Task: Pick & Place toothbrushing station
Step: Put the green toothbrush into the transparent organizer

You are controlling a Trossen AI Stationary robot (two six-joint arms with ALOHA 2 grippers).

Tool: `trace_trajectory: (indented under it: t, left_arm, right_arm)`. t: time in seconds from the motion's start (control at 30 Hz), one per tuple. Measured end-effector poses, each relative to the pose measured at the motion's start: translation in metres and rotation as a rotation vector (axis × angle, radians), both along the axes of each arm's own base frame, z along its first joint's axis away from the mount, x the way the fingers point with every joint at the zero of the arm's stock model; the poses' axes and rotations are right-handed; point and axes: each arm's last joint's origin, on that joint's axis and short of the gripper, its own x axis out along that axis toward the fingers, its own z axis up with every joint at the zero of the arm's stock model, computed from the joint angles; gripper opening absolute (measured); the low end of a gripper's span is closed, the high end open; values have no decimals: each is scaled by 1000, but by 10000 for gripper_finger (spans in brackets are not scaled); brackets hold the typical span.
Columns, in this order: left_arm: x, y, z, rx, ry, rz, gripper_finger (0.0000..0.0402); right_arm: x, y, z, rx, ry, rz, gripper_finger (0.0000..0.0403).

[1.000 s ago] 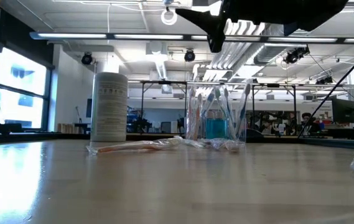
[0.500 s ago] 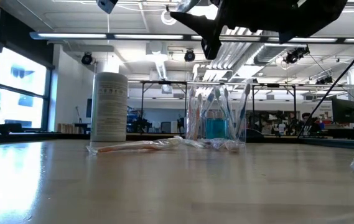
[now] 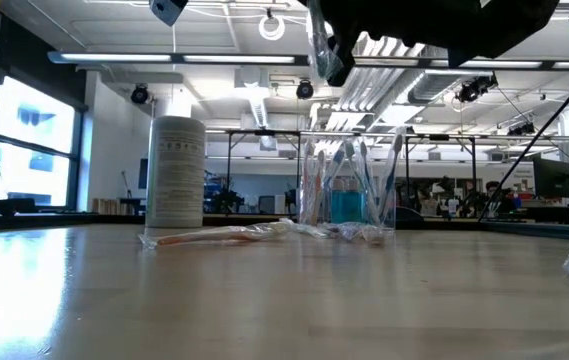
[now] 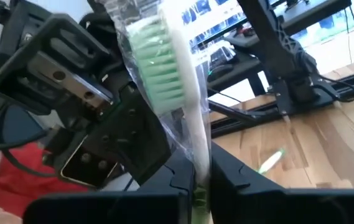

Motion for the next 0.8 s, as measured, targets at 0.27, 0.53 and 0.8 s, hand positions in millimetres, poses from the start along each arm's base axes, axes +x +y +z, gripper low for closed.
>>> trace_trajectory:
  t: [0.27,0.53,0.8]
  left_arm:
    - [1,-1,-1,-42,8,-40,14]
    - [2,-3,4,-105,-56,-26,123]
    - [-1,0,4,-169,-168,136,229]
  right_arm:
    - [0,0,-3,-24,19,4,13]
    - [0,-4,-6,-70,47,-76,13]
    - [-20,-11,8,-211,174,-283,14]
